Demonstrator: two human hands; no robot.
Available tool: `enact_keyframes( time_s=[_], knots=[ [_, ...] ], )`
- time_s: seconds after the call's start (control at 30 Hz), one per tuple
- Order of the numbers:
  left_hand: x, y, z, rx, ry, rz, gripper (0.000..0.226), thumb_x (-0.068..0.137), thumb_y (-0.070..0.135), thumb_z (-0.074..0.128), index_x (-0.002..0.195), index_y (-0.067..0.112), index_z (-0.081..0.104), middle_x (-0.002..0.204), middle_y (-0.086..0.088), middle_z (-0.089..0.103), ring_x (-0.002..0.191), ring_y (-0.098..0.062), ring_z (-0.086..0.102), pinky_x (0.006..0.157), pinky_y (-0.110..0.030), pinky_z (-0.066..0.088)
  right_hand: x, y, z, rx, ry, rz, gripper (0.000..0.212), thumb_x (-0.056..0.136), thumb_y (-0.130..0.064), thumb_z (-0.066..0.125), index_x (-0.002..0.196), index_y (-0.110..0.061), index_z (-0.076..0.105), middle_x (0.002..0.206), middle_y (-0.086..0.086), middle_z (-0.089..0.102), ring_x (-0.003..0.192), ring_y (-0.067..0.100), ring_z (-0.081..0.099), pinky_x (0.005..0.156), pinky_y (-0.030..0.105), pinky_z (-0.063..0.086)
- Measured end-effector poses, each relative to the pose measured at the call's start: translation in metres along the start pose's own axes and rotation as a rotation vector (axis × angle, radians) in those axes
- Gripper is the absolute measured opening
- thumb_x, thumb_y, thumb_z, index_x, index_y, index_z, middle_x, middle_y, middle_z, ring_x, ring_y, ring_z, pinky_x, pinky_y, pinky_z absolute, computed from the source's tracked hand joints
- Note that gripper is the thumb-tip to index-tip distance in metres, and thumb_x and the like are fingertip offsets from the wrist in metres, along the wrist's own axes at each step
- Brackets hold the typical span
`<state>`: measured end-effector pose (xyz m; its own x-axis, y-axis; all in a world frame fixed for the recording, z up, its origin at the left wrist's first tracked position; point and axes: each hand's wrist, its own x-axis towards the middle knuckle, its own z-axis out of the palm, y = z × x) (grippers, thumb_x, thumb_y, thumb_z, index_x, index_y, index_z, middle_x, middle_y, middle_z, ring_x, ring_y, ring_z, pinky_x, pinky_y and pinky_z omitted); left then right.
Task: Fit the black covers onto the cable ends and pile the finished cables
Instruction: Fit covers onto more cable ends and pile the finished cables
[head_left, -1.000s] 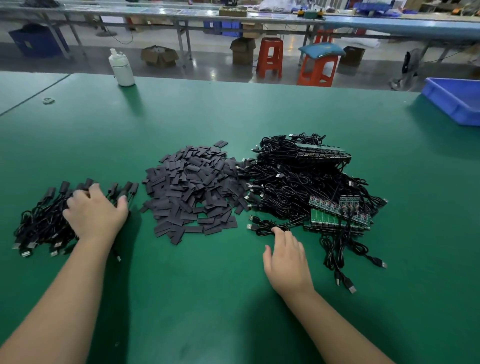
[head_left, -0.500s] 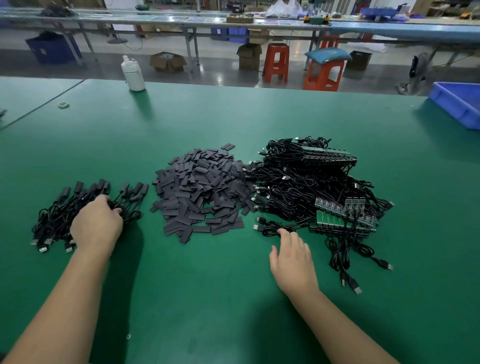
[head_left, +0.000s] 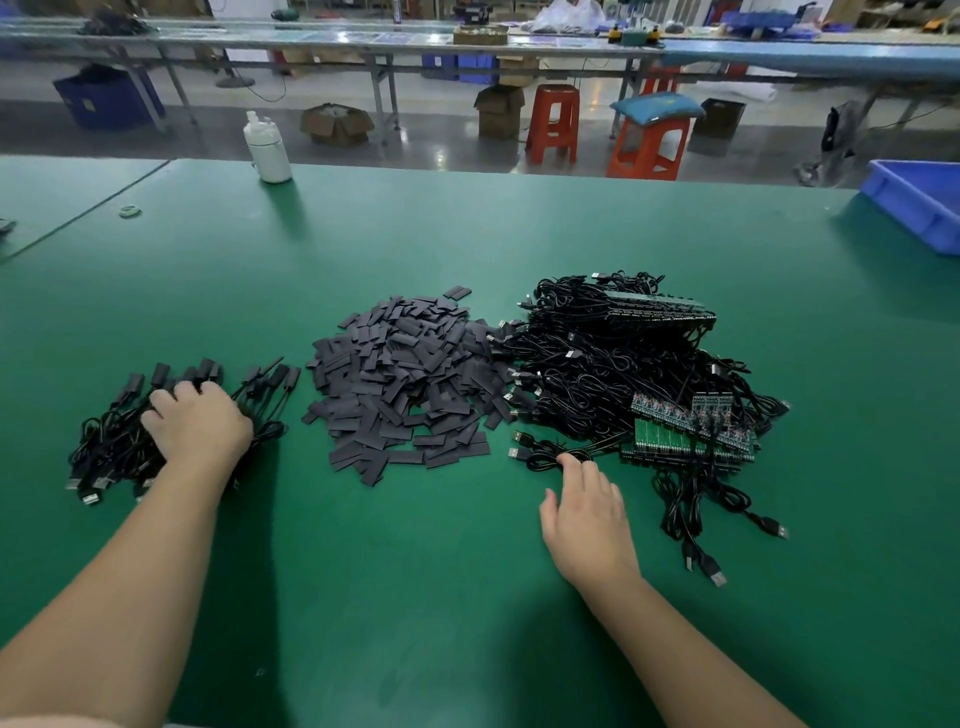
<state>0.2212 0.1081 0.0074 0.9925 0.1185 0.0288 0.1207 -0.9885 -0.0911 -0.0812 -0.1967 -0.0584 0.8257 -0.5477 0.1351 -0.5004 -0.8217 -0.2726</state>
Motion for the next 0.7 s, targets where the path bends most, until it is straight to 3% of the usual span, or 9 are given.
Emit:
enact_keyframes(
  time_s=[0.13,0.2,0.33,0.43,0.5,0.57,0.63,0.7],
  knots=[
    [-0.029,0.031,-0.003,-0.167,0.225,0.289,0.042,0.092,0.02,0.055,0.132,0.007,0.055,0.137,-0.02,0.051,0.117,-0.04,0.045,0.095,-0.048,0.042,-0.002,-0.002,-0.002,0.017,0.005,-0.012,0.046,0.102,-0.032,0.042,0.144,-0.015,0.038,0.121,-0.002,0.052,0.111,0.016,0.051,0.1,0.032,0.041],
    [-0.052,0.058,-0.008,-0.289,0.243,0.432,0.042,0.091,0.016,0.057,0.132,0.005,0.057,0.135,-0.02,0.054,0.117,-0.039,0.051,0.099,-0.051,0.044,-0.003,-0.002,-0.005,0.056,0.005,-0.007,0.041,0.102,-0.03,0.044,0.141,-0.015,0.042,0.119,-0.002,0.054,0.109,0.015,0.053,0.098,0.031,0.043],
    [-0.113,0.121,-0.022,-0.479,0.141,0.697,0.041,0.093,0.018,0.054,0.133,0.011,0.057,0.135,-0.011,0.056,0.111,-0.033,0.059,0.099,-0.047,0.048,-0.003,-0.003,-0.021,0.161,-0.021,0.034,0.013,0.103,-0.028,0.046,0.111,-0.019,0.052,0.101,-0.007,0.056,0.09,0.014,0.056,0.08,0.028,0.048],
    [-0.16,0.162,-0.032,-0.585,-0.033,0.846,0.039,0.097,0.022,0.05,0.136,0.02,0.054,0.135,-0.002,0.056,0.11,-0.021,0.06,0.097,-0.04,0.051,0.003,0.002,-0.052,0.294,0.069,0.049,0.017,0.102,-0.029,0.045,0.09,-0.022,0.054,0.08,-0.009,0.056,0.068,0.014,0.059,0.059,0.033,0.052],
    [-0.186,0.185,-0.037,-0.658,-0.129,0.898,0.037,0.098,0.022,0.05,0.134,0.021,0.057,0.132,-0.001,0.06,0.112,-0.02,0.06,0.101,-0.04,0.049,0.014,0.018,-0.084,0.302,0.348,0.063,0.012,0.099,-0.025,0.05,0.095,-0.019,0.06,0.089,-0.005,0.058,0.077,0.015,0.059,0.062,0.032,0.052],
    [-0.207,0.204,-0.043,-0.738,-0.225,0.913,0.035,0.097,0.021,0.052,0.131,0.02,0.06,0.128,-0.002,0.064,0.114,-0.021,0.061,0.103,-0.037,0.047,0.029,0.046,-0.112,0.281,0.538,0.148,0.02,0.097,-0.024,0.055,0.114,-0.016,0.061,0.111,0.004,0.058,0.098,0.019,0.058,0.077,0.03,0.048],
    [-0.225,0.219,-0.048,-0.814,-0.304,0.914,0.033,0.097,0.02,0.053,0.129,0.019,0.063,0.125,0.0,0.067,0.111,-0.017,0.062,0.102,-0.029,0.046,0.044,0.076,-0.134,0.282,0.462,0.276,0.04,0.097,-0.03,0.059,0.133,-0.014,0.053,0.129,0.008,0.054,0.114,0.024,0.054,0.089,0.036,0.046],
    [-0.241,0.233,-0.053,-0.887,-0.369,0.895,0.032,0.098,0.02,0.054,0.128,0.019,0.063,0.123,0.002,0.068,0.106,-0.014,0.062,0.097,-0.023,0.045,0.055,0.097,-0.145,0.332,0.265,0.378,0.051,0.096,-0.036,0.062,0.141,-0.015,0.048,0.127,0.005,0.057,0.109,0.023,0.056,0.088,0.037,0.046]
  ],
)
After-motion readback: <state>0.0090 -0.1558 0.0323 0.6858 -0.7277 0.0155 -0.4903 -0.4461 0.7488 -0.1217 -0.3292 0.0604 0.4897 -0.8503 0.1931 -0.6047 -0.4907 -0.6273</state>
